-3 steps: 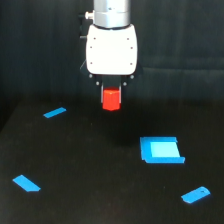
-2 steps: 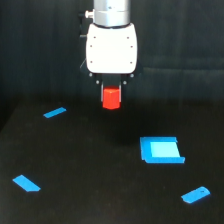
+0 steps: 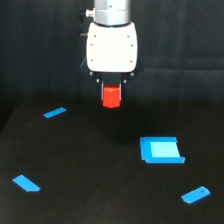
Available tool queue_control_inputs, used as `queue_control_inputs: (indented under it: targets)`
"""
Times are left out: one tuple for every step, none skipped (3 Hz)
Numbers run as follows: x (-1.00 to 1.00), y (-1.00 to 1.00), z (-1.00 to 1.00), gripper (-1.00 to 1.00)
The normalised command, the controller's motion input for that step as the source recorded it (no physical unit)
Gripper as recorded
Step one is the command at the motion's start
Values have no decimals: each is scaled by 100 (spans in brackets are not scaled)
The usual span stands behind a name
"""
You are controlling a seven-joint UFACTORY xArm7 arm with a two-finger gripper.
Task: Pick up the red object from the table
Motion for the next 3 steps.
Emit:
queue_control_inputs:
  targets:
    - [7,3,10,-98]
    - [4,-8,2,-99]
    - [4,1,8,-98]
